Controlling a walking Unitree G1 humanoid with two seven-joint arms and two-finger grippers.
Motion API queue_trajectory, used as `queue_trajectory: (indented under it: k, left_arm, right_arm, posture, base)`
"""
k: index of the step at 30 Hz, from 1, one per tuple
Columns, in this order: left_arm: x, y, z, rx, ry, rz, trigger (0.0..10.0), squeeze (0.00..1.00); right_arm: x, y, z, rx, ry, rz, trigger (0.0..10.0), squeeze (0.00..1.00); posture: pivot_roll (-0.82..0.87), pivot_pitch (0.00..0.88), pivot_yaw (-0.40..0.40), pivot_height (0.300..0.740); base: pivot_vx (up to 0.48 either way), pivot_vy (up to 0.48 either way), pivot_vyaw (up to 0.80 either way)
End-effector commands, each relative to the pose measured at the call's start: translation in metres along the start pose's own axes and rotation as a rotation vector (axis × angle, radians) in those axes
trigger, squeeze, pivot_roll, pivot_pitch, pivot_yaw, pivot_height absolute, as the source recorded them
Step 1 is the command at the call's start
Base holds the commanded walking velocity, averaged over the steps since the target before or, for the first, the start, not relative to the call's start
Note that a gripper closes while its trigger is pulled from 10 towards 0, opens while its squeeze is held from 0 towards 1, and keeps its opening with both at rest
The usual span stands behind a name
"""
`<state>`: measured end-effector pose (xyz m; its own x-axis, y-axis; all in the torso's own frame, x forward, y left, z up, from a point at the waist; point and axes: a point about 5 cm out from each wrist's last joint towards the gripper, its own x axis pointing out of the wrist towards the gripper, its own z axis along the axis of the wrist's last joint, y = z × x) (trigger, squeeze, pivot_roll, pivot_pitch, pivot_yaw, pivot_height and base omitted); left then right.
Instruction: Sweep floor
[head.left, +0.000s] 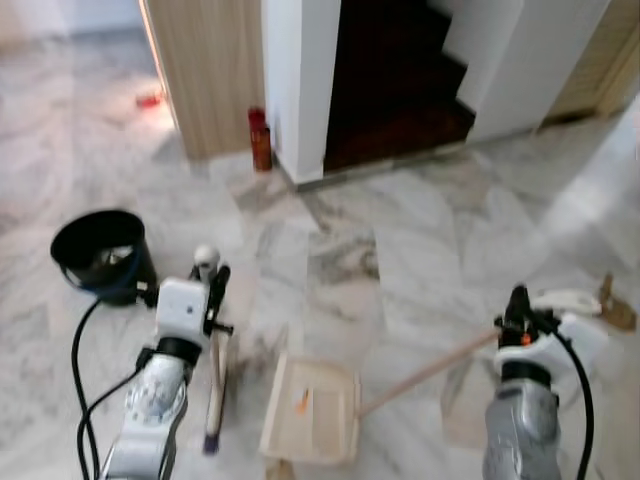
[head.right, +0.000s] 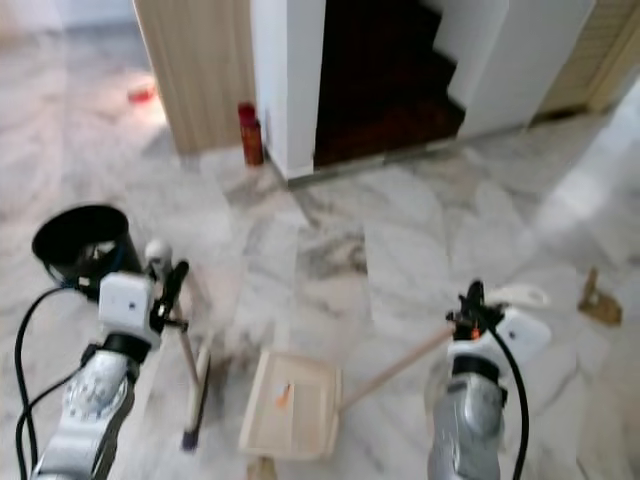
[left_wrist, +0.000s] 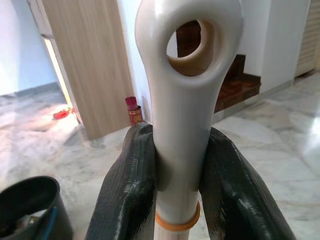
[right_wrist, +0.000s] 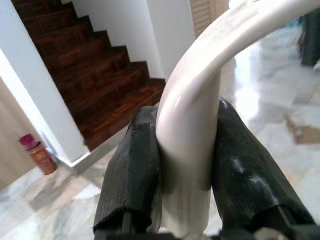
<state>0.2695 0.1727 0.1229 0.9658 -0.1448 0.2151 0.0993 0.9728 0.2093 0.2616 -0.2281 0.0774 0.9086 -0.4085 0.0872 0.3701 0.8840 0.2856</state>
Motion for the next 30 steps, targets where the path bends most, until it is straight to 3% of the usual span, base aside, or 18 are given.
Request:
queue_trajectory:
  k: [1,30]
  left_arm:
    - [0.0021,0.0040,0.0091,0.026,-0.046,0.004,10.0,0.00]
    - [0.0028,0.0049,0.0095,0.030,-0.047,0.007,10.0,0.00]
  right_arm:
    - [0.0030,0.0067,0.0081,0.025,-0.042,0.011,10.0,0.00]
    - [0.0034,0.0068,0.0089,0.032,-0.048,0.014,10.0,0.00]
  posture:
    - [0.14,0.072,-0.081,0.740]
    - [0.15,0.078,-0.081,0.740]
  base:
    - [0.000,0.435,0.00]
    - [0.000,0.441,0.00]
